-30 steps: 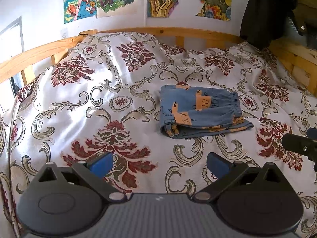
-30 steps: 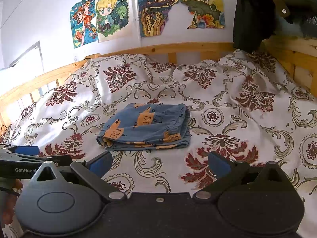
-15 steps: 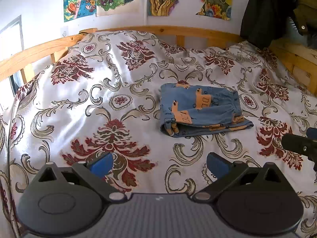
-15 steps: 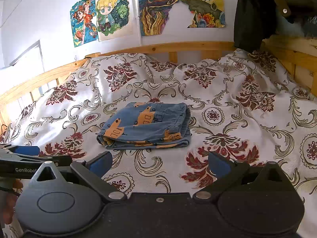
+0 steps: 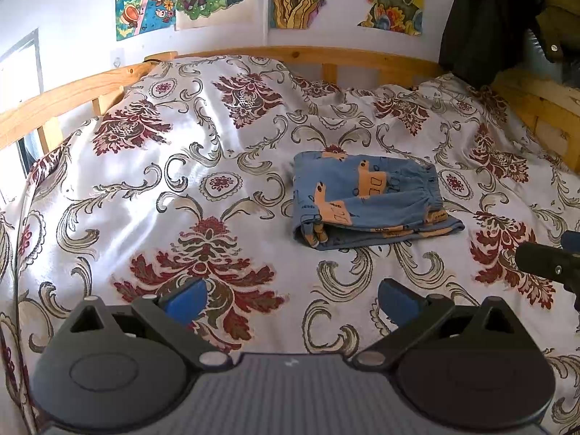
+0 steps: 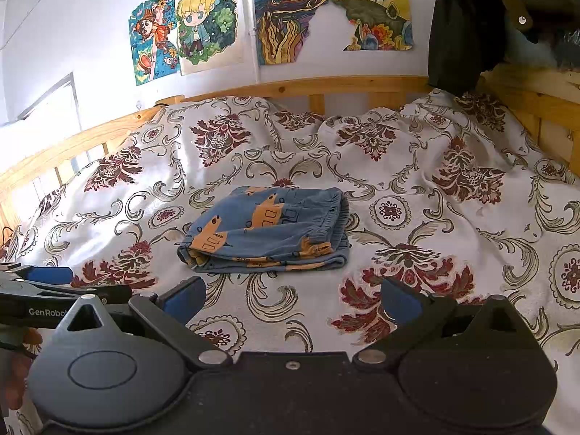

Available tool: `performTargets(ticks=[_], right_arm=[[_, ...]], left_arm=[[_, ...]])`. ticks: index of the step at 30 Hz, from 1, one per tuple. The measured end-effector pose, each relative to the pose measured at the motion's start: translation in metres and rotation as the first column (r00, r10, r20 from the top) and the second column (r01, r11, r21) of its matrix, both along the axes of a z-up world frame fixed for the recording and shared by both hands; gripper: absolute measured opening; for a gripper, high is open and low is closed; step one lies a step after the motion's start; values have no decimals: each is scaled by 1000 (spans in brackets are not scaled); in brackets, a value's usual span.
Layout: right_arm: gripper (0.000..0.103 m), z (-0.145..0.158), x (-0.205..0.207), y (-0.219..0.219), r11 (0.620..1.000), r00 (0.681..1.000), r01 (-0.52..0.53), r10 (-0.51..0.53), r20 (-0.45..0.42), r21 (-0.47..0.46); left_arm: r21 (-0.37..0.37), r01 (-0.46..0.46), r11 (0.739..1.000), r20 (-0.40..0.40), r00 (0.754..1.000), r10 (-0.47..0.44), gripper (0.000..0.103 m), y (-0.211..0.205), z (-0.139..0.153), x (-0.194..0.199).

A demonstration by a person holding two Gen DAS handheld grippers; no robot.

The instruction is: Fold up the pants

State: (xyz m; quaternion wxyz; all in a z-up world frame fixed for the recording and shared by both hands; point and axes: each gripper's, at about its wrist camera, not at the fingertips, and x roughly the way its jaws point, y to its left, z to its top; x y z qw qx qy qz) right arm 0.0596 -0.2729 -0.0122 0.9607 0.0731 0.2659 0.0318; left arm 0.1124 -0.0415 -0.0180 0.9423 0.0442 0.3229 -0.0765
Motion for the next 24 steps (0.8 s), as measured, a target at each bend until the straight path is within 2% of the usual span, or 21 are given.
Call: performTargets(ticks=[24], right_arm=[[102, 0, 0, 1, 1000, 1000, 1, -1, -1, -1]], left_arm=[[-16, -4, 1000, -9, 1000, 4, 103, 2, -1, 1]])
